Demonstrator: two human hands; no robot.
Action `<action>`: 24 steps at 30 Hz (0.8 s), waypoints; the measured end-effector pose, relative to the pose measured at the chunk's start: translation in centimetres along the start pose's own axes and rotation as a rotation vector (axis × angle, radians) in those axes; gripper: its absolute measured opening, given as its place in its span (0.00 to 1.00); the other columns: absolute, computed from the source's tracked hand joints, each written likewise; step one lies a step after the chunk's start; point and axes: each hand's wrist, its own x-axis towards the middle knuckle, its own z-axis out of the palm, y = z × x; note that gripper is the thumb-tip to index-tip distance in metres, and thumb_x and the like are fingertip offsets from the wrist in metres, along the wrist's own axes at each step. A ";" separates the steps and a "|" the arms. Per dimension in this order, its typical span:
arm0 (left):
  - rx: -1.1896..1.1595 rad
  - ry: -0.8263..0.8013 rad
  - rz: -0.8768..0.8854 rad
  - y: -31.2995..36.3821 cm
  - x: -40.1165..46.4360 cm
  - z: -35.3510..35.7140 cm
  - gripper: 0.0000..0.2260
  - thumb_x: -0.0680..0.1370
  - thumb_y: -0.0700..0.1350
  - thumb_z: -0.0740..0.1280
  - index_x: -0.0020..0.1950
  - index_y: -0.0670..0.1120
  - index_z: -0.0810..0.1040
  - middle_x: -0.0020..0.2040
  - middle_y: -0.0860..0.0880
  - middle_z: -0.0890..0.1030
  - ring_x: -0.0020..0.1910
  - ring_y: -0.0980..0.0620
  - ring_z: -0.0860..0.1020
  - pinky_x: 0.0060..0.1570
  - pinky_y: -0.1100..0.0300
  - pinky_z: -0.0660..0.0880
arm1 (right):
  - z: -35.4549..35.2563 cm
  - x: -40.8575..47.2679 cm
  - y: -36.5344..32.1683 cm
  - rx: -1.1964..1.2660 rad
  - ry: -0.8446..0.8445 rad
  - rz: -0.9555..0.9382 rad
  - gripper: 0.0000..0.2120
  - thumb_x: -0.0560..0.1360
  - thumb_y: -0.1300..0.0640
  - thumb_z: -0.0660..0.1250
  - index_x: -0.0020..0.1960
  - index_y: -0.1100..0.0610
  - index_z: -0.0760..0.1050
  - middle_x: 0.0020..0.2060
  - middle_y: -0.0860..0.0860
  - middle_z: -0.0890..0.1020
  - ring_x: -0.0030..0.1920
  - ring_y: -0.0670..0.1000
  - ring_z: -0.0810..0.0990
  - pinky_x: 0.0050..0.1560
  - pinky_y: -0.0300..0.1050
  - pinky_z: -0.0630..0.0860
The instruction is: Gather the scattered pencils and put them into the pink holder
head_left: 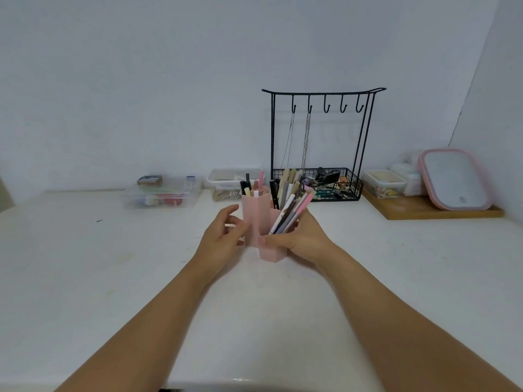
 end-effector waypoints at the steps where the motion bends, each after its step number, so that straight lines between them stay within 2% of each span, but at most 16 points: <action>1: 0.000 -0.022 -0.009 -0.1 0.1 0.0 0.21 0.82 0.46 0.67 0.75 0.50 0.69 0.57 0.46 0.80 0.56 0.45 0.81 0.55 0.50 0.80 | -0.2 0.1 0.1 -0.020 0.061 0.008 0.44 0.53 0.54 0.87 0.65 0.51 0.72 0.53 0.44 0.85 0.52 0.45 0.84 0.51 0.43 0.82; 3: 0.073 -0.050 0.000 -0.3 0.2 0.2 0.24 0.80 0.48 0.69 0.76 0.51 0.69 0.59 0.50 0.80 0.57 0.50 0.81 0.60 0.51 0.78 | -0.8 0.3 0.2 -0.067 0.164 0.012 0.44 0.53 0.51 0.86 0.64 0.50 0.70 0.54 0.43 0.82 0.52 0.43 0.82 0.51 0.43 0.80; 4: 0.115 -0.048 0.006 -0.4 0.2 0.2 0.23 0.80 0.48 0.70 0.75 0.52 0.71 0.60 0.51 0.80 0.57 0.52 0.80 0.61 0.54 0.77 | -1.1 0.3 0.2 -0.086 0.196 0.011 0.42 0.55 0.51 0.86 0.64 0.49 0.69 0.53 0.42 0.81 0.52 0.41 0.80 0.49 0.41 0.78; 6: 0.166 -0.023 0.012 -0.5 0.3 0.4 0.21 0.80 0.46 0.70 0.74 0.52 0.73 0.60 0.51 0.80 0.57 0.54 0.79 0.56 0.68 0.73 | -1.8 0.4 0.4 -0.113 0.248 0.007 0.38 0.59 0.52 0.84 0.62 0.48 0.69 0.52 0.40 0.79 0.50 0.38 0.78 0.47 0.38 0.75; 8: 0.179 0.012 0.010 -0.7 0.4 0.3 0.20 0.80 0.46 0.70 0.73 0.51 0.74 0.60 0.50 0.80 0.58 0.54 0.78 0.51 0.76 0.68 | -2.6 0.8 0.7 -0.123 0.299 0.022 0.36 0.61 0.53 0.83 0.63 0.49 0.68 0.52 0.42 0.78 0.50 0.42 0.78 0.50 0.40 0.75; 10: 0.186 0.030 0.021 -0.9 0.5 0.3 0.20 0.80 0.45 0.70 0.72 0.50 0.75 0.60 0.49 0.80 0.59 0.54 0.78 0.49 0.79 0.66 | -3.4 1.9 1.2 -0.115 0.335 0.049 0.38 0.61 0.52 0.83 0.66 0.50 0.69 0.55 0.45 0.79 0.54 0.47 0.79 0.56 0.45 0.77; 13: 0.218 0.014 0.027 -1.2 0.8 0.6 0.21 0.80 0.45 0.69 0.73 0.49 0.74 0.61 0.50 0.80 0.62 0.53 0.76 0.54 0.75 0.67 | -4.7 3.8 1.7 -0.054 0.356 0.105 0.38 0.61 0.54 0.83 0.67 0.51 0.70 0.59 0.48 0.80 0.56 0.50 0.81 0.61 0.52 0.78; 16: 0.266 -0.001 0.025 -1.4 1.1 0.7 0.22 0.81 0.47 0.68 0.75 0.50 0.72 0.65 0.50 0.79 0.66 0.52 0.75 0.63 0.63 0.67 | -5.6 5.4 2.2 -0.055 0.355 0.136 0.36 0.65 0.53 0.81 0.69 0.52 0.70 0.60 0.48 0.80 0.56 0.50 0.80 0.62 0.52 0.78; 18: 0.294 -0.018 0.019 -1.5 1.2 0.8 0.22 0.81 0.48 0.68 0.76 0.51 0.71 0.66 0.50 0.78 0.67 0.52 0.75 0.66 0.60 0.68 | -5.6 6.3 2.6 -0.111 0.368 0.136 0.33 0.68 0.50 0.79 0.69 0.52 0.70 0.61 0.49 0.80 0.57 0.51 0.80 0.63 0.52 0.77; 21: 0.357 -0.042 0.024 -1.6 1.2 0.9 0.22 0.82 0.49 0.67 0.76 0.52 0.70 0.68 0.50 0.78 0.69 0.50 0.74 0.66 0.59 0.67 | -4.8 7.1 2.4 -0.296 0.391 0.163 0.31 0.73 0.45 0.71 0.72 0.52 0.67 0.61 0.51 0.80 0.56 0.54 0.79 0.57 0.48 0.76; 24: 0.392 -0.060 0.032 -1.5 1.0 0.9 0.22 0.82 0.49 0.66 0.77 0.51 0.69 0.69 0.50 0.77 0.69 0.50 0.73 0.65 0.61 0.66 | -4.2 6.5 2.3 -0.383 0.359 0.177 0.28 0.76 0.44 0.67 0.72 0.53 0.64 0.61 0.52 0.79 0.51 0.54 0.76 0.51 0.45 0.71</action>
